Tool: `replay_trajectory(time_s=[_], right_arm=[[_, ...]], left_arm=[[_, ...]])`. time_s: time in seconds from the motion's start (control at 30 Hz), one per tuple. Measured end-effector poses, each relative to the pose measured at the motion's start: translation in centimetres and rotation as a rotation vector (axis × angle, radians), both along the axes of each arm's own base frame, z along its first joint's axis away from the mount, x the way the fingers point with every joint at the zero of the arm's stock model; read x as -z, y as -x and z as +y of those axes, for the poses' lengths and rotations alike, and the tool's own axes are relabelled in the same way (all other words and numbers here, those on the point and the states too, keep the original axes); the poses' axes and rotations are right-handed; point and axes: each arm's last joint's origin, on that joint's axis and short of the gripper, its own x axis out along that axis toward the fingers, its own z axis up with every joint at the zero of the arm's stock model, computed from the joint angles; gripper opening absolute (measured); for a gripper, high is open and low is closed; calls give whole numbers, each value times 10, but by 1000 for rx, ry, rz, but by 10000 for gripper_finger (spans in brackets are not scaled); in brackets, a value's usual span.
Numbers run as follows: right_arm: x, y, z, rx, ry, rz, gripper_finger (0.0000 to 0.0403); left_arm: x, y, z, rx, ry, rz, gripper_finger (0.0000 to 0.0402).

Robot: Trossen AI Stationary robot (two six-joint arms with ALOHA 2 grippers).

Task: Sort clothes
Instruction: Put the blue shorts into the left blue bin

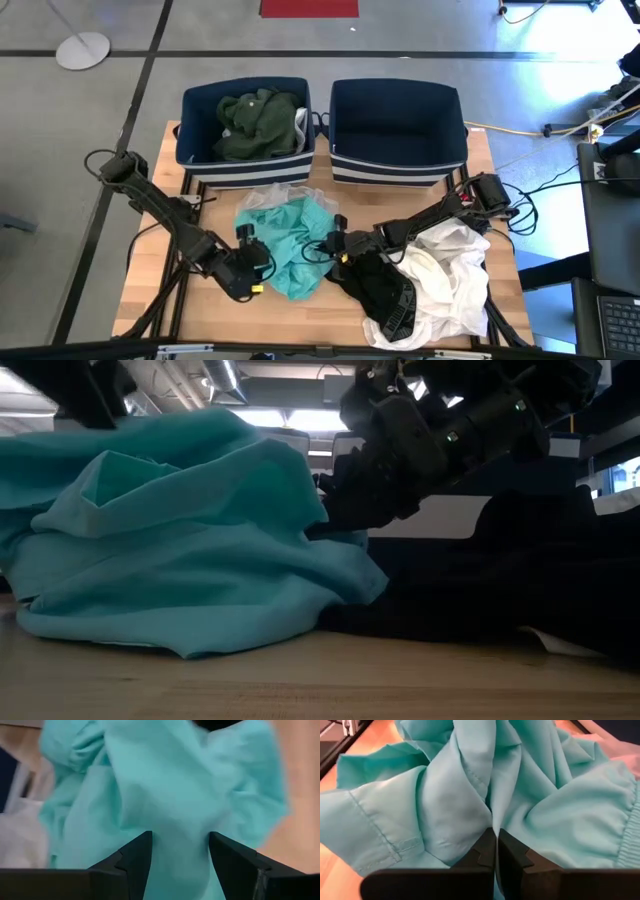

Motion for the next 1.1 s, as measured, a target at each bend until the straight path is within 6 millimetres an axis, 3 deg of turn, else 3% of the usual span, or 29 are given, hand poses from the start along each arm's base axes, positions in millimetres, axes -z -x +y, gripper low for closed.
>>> replay_trajectory(time_s=[0.13, 0.37, 0.6, 0.73, 0.87, 1.1], right_arm=[[-1, 0, 0, -1, 2, -6, 17], [-1, 0, 0, -1, 3, -6, 17], [-1, 0, 0, -1, 3, -6, 17], [-1, 0, 0, -1, 4, -6, 17], [-1, 0, 0, -1, 4, -6, 17], [-1, 0, 0, -1, 4, -6, 17]], left_arm=[[11, -1, 6, -24, -80, -56, 186], [2, -17, 1, 77, -117, -175, 186], [-41, -17, 1, 148, -136, -300, 186], [-47, -11, 17, 77, -154, -271, 186], [-28, -13, 33, -20, -116, -174, 186], [28, -23, 40, 52, 51, -103, 186]])
